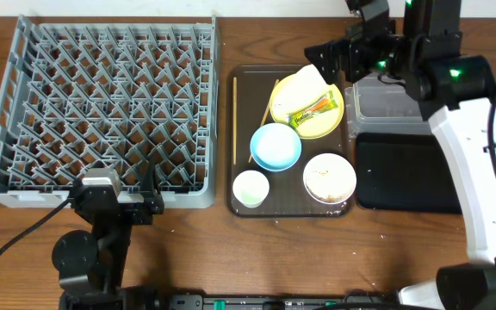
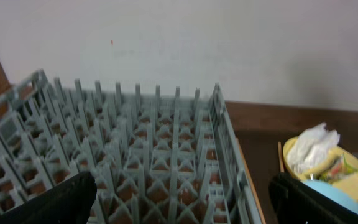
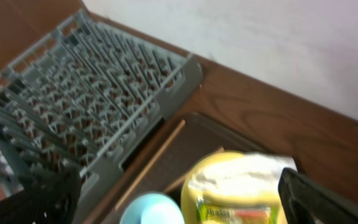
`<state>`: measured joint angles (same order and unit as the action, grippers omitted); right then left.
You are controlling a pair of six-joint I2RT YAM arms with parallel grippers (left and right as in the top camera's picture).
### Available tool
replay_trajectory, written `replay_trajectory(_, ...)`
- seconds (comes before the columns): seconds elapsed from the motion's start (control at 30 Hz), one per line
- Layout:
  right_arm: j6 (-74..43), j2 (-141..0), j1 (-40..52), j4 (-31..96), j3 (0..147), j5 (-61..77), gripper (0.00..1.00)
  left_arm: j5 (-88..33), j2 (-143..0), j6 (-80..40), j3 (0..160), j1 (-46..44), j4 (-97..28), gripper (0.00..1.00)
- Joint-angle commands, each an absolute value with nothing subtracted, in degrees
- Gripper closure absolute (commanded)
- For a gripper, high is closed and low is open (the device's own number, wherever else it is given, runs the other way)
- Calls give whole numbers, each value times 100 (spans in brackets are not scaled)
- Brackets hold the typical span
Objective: Sort waste into correct bins and load items into the dishwasher
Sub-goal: 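Reach the right gripper to the yellow plate and grasp tissue and wrapper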
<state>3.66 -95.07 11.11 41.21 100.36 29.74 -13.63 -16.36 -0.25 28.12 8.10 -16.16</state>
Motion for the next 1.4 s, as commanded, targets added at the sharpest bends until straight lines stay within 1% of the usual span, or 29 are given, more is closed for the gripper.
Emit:
replay_trajectory(0.0,-353,-9883,1321,3872,10154,2886,1,-1435,-1625,-108,2906,819,-1940,9)
replay_trajectory(0.27,-3079,-10549,2163,4278,10154,-711,2,-1435,-1625,-108,2904,819,-3013,9)
replay_trajectory(0.37,-3824,-10809,2462,4418,10154,-1492,2,-1435,-1625,-108,2895,819,-3282,10)
replay_trajectory(0.53,-4375,-11170,2554,4464,10154,-1564,1,-1435,-1625,-108,2895,819,-3409,10)
replay_trajectory(0.67,-4501,-11424,2547,4462,10154,-1562,1,-1435,-1625,-108,2895,819,-3509,10)
replay_trajectory(1.03,-4543,-11754,2552,4449,10149,-1490,1,-1433,-1625,-108,2895,819,-4278,9)
replay_trajectory(1.37,-4541,-11769,2552,4357,10149,-1474,1,-1435,-1625,-110,2895,819,-4351,10)
